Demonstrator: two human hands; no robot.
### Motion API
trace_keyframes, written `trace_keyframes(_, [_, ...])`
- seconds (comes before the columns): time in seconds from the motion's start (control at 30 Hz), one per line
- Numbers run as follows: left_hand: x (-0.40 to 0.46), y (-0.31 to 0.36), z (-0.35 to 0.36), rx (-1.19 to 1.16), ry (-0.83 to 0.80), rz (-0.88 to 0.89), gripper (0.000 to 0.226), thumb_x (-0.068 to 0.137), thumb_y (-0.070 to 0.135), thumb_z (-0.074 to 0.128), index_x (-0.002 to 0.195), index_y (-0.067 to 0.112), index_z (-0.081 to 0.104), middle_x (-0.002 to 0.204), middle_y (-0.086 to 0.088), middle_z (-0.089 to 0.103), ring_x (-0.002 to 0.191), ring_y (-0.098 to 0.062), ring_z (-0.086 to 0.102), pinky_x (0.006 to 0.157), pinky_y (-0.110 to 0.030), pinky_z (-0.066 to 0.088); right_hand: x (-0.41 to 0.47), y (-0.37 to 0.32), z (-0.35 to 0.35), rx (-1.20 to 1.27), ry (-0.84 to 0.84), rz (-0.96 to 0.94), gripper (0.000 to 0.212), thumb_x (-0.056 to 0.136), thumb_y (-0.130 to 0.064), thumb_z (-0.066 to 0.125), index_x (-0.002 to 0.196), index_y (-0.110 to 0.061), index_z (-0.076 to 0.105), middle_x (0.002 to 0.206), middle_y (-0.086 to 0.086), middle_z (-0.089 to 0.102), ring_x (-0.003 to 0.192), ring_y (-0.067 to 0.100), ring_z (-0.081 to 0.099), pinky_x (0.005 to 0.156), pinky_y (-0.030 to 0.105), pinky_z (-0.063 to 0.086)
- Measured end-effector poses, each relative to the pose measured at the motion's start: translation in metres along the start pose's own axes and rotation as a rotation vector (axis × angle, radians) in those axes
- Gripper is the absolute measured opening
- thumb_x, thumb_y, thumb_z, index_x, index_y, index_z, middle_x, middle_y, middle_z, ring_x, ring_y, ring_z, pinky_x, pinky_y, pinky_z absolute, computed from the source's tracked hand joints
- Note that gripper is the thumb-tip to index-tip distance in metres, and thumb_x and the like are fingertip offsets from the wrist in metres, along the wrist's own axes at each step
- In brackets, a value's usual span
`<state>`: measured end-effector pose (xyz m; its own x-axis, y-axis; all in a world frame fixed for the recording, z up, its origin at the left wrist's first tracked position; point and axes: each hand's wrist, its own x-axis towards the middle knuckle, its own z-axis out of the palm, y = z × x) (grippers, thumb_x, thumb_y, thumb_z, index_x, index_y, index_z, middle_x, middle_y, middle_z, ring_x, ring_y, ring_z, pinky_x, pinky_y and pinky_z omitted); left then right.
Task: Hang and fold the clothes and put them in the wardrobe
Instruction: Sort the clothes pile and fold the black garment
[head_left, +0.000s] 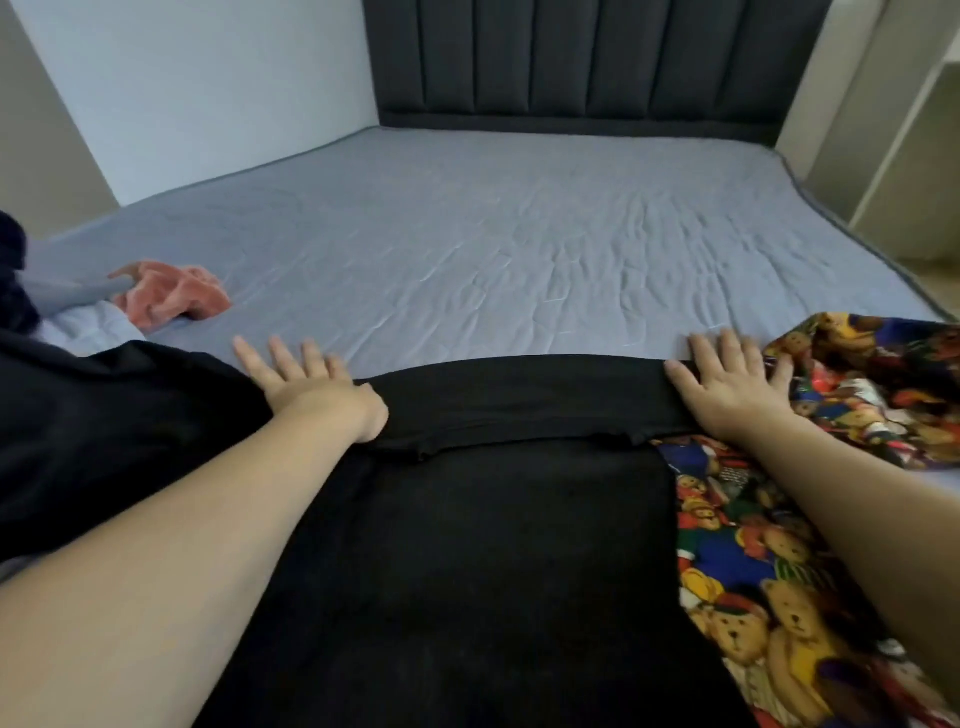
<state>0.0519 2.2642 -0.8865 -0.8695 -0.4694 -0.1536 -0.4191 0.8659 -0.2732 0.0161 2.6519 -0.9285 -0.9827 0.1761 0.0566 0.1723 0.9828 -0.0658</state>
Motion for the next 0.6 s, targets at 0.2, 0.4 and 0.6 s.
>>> trace_keyframes(0.2, [-0.076,0.118,0.02,-0.314,0.089,0.612,0.067,0.088,0.074,0.001,0.149,0.05,-0.01,0.163,0.009,-0.013,0.148,-0.025,-0.022,0.104,-0.072,-0.02,-0.008,0.054,0.001,-0.125,-0.076,-0.136,0.089,0.07,-0.076,-0.013,0.152,-0.04,-0.005,0.162,0.002,-0.008,0.148,0.024,-0.009,0.115,0.058,-0.007])
trace_keyframes(0.4, [-0.067,0.112,0.034,-0.143,0.13,0.46,0.072,0.082,0.074,-0.01,0.148,0.047,-0.018,0.162,0.009,-0.018,0.148,-0.022,-0.021,0.109,-0.069,-0.012,-0.007,0.072,-0.015,-0.148,-0.135,-0.038,0.081,0.085,-0.074,-0.002,0.154,-0.032,-0.003,0.163,-0.001,-0.007,0.149,0.017,-0.01,0.112,0.056,-0.02])
trace_keyframes(0.6, [-0.096,0.13,-0.004,0.191,0.054,0.299,0.064,0.097,0.059,0.0,0.153,0.033,-0.015,0.164,0.0,-0.012,0.15,-0.029,-0.01,0.112,-0.067,-0.007,-0.055,0.153,-0.096,-0.284,0.313,0.028,0.088,0.071,-0.062,0.049,0.146,-0.03,0.016,0.154,0.006,0.018,0.143,0.03,0.014,0.112,0.061,0.005])
